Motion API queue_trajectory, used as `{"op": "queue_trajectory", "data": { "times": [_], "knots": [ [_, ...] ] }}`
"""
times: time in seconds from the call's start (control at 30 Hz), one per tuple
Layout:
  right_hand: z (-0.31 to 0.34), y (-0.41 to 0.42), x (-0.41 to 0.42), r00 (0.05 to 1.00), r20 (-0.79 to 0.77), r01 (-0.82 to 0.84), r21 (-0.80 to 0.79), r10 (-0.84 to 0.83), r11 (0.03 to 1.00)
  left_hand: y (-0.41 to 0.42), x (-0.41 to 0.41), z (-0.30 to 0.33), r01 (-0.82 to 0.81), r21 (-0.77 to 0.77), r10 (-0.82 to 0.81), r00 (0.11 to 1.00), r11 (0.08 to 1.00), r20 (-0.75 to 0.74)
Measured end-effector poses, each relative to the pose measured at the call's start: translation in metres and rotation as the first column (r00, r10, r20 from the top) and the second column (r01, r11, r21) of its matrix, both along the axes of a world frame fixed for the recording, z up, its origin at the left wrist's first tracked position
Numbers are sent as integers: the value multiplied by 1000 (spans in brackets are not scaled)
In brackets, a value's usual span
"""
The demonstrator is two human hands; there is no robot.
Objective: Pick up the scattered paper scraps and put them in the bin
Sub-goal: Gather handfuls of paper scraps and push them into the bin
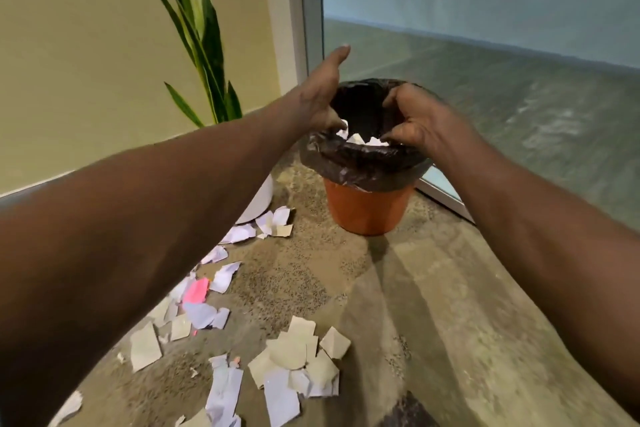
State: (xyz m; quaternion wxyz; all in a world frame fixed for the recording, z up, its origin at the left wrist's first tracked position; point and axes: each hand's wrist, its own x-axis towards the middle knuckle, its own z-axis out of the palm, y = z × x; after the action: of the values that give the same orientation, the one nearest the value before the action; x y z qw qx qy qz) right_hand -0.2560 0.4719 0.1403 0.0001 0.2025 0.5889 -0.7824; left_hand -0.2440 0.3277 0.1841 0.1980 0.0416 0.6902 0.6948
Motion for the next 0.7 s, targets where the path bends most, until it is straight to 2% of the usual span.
{"op": "queue_trajectory", "data": {
  "times": [0.1,0.17,0.23,0.3,0.4,0.5,0.57,0.63,0.7],
  "knots": [
    [-18,-1,-7,997,-64,44,4,-44,999,-15,-11,-19,-105,120,103,994,987,24],
    [-17,-14,11,987,-135,96,62,-87,993,-33,-7,-34,-159,172,160,987,972,4],
    [-19,-30,34,966,-251,85,95,-59,992,-55,1,-55,-198,180,202,979,964,-8],
    [-31,-49,64,941,-333,-11,145,59,989,-83,17,-80,-262,146,265,964,954,-7],
    [-86,-78,100,938,-247,-141,372,244,918,-132,52,-125,-416,63,415,909,907,33],
    [-168,-95,126,920,9,-301,659,393,690,-181,104,-189,-525,-75,527,849,848,20],
    [-215,-99,148,867,208,-465,666,454,584,-215,148,-232,-619,-318,607,781,718,-150],
    [-253,-97,168,834,280,-527,663,476,532,-251,196,-266,-681,-550,642,703,483,-307],
    [-282,-93,186,814,309,-530,742,492,411,-282,242,-292,-693,-666,693,624,276,-362]
  ]
}}
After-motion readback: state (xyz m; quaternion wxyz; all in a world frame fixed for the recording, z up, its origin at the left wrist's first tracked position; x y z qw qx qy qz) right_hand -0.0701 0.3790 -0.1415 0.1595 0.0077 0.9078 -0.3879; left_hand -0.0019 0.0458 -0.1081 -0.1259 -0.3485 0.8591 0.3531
